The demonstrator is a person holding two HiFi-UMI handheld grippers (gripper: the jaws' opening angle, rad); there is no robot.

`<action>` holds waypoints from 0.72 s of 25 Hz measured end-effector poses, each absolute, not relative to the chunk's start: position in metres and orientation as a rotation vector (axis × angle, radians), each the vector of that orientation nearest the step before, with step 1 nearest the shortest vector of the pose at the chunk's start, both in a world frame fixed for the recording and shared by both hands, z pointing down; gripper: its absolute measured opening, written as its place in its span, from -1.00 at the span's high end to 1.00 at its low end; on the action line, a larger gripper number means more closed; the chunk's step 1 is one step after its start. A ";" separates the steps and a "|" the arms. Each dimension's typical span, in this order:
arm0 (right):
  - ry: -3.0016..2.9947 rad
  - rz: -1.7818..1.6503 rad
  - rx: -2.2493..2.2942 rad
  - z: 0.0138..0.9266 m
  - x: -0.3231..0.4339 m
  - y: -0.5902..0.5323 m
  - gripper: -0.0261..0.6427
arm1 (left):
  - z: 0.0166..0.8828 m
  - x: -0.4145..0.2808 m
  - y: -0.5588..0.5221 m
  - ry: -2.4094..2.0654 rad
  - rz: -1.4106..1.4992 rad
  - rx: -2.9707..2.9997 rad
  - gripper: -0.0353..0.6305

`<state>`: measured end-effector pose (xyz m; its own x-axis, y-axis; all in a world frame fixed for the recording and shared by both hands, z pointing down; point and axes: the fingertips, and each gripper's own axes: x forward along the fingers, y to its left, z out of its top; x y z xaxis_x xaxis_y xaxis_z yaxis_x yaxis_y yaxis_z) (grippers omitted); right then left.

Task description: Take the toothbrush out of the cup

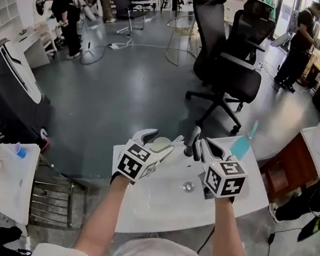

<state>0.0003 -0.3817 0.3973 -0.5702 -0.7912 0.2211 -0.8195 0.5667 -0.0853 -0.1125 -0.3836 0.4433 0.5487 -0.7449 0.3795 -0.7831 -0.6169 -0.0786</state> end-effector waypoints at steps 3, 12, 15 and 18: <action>-2.625 0.269 1.386 0.400 -0.001 -0.387 0.92 | 0.452 -0.106 -0.389 -1.237 0.638 2.714 -0.01; -2.577 0.272 1.430 0.406 0.001 -0.392 0.91 | 0.475 -0.093 -0.402 -1.034 0.784 2.782 -0.01; -2.562 0.272 1.450 0.407 0.005 -0.393 0.91 | 0.481 -0.091 -0.409 -0.986 0.806 2.794 0.04; -2.552 0.266 1.470 0.407 0.008 -0.395 0.91 | 0.487 -0.088 -0.415 -0.929 0.810 2.795 0.05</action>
<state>0.0076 -0.3952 0.4065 -0.4930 -0.8343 0.2468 -0.8673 0.4938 -0.0629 -0.0880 -0.4151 0.4873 0.6750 -0.5325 0.5107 -0.5783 -0.8117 -0.0821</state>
